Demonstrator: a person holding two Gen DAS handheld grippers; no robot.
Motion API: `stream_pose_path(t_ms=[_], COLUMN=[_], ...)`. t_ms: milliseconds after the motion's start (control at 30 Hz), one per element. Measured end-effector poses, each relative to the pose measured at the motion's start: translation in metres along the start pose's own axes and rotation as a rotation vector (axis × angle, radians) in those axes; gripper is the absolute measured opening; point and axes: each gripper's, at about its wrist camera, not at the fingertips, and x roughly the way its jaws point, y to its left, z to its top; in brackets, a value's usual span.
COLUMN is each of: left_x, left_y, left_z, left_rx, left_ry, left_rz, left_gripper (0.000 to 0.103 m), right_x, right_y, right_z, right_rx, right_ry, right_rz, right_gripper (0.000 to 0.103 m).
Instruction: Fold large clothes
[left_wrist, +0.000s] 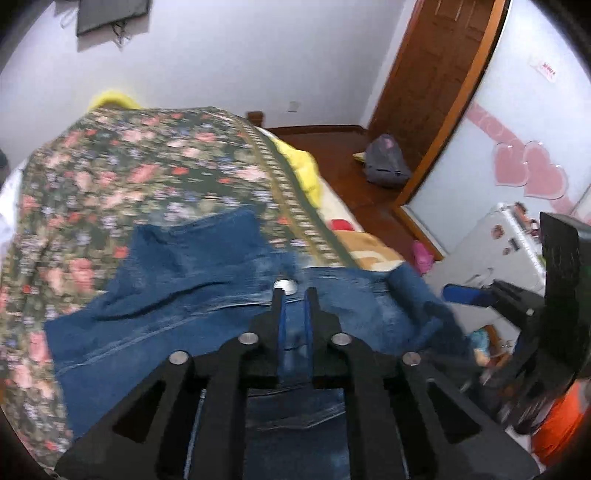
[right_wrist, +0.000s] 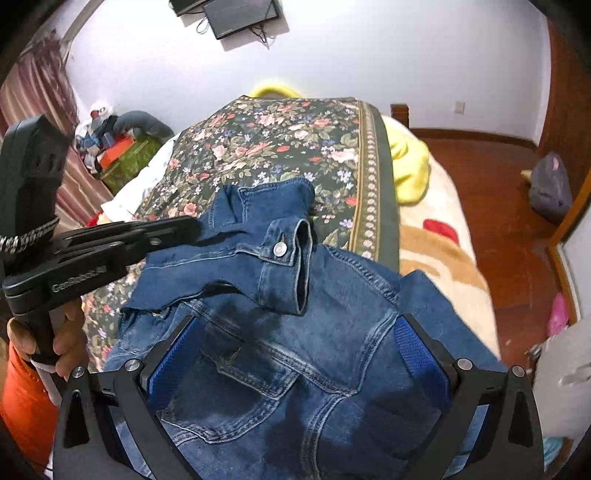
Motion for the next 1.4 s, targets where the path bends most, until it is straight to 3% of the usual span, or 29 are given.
stream_pose_path(t_ms=[67,100,133,233,300,567,700,867,900,967,1033,1267,1400], left_x=[-0.009,-0.016,-0.022,-0.033,-0.033,-0.013,0.000,0.019,0.023,0.029,0.029,0.002,-0.022], left_y=[0.022,0.037,0.052,0.103,0.133,0.231,0.243,0.236,0.232,0.227,0.224,0.230,0.240], left_z=[-0.006,-0.012,-0.018,-0.044,-0.062,-0.163,-0.195,-0.200,-0.199,-0.194,-0.187,-0.162,-0.163], left_rx=[-0.006,-0.018,-0.031,-0.080,-0.118,-0.254,-0.247,-0.172,-0.144,-0.115,-0.104,-0.154,-0.248], left_ry=[-0.008,-0.016,-0.023,0.001,0.035,0.204,0.246,0.256,0.258,0.254,0.223,0.083,0.033], left_rz=[0.067,0.101,0.134,0.237,0.266,0.334,0.367,0.431,0.458,0.508,0.538,0.581,0.530], left_gripper=[0.034,0.049,0.056,0.056,0.056,0.056,0.057,0.058,0.058,0.058,0.058,0.058,0.058], right_x=[0.007,0.013,0.017,0.038,0.058,0.130,0.155,0.169,0.170,0.170,0.159,0.084,0.051], right_y=[0.001,0.002,0.002,0.006,0.008,0.000,-0.001,0.020,0.026,0.033,0.039,0.076,0.081], right_z=[0.005,0.010,0.013,0.025,0.031,0.030,0.023,0.025,0.026,0.027,0.027,0.039,0.037], right_rx=[0.017,0.021,0.024,0.048,0.069,0.173,0.224,0.149,0.125,0.088,0.082,-0.005,-0.032], right_ry=[0.009,0.011,0.014,0.041,0.078,0.249,0.290,0.266,0.256,0.252,0.222,0.015,-0.022], right_rz=[0.027,0.043,0.049,0.075,0.088,0.086,0.114,0.029,0.014,-0.018,0.007,0.094,0.113], right_gripper=[0.103,0.103,0.103,0.102,0.100,0.068,0.058,0.055,0.052,0.033,0.024,0.020,0.020])
